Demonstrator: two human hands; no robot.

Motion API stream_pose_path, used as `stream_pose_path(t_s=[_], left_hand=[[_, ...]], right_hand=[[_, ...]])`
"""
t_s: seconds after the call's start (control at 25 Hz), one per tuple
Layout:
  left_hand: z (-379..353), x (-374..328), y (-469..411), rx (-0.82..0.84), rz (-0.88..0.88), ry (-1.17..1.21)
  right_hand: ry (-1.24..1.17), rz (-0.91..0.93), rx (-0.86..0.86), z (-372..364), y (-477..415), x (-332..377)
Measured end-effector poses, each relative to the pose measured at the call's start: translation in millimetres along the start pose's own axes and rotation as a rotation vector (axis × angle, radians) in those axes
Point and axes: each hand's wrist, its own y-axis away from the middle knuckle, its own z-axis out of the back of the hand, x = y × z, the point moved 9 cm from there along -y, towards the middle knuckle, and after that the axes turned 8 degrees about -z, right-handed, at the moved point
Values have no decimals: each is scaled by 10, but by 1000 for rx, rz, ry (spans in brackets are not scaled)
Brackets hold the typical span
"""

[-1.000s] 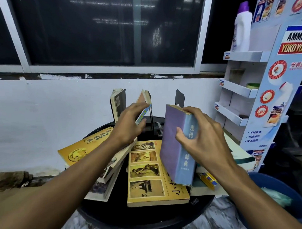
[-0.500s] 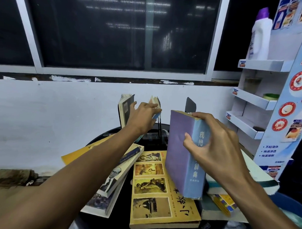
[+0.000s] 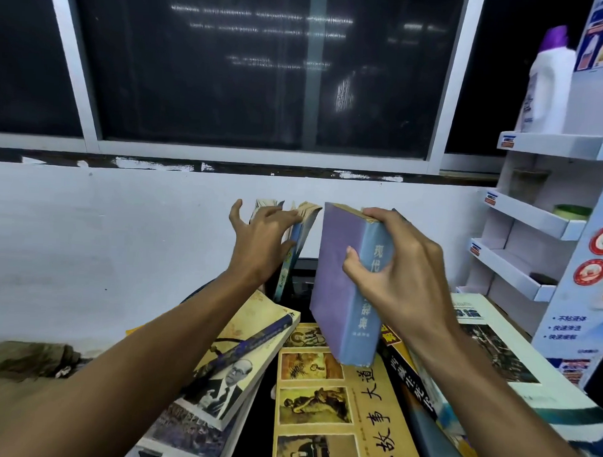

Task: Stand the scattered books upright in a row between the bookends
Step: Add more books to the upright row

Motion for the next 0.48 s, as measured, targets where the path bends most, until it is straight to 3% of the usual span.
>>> stream_pose_path(t_s=[0.48], left_hand=[[-33,445,47,-4,20,301]], right_hand=[[52,43,5,-1126,-420,-94]])
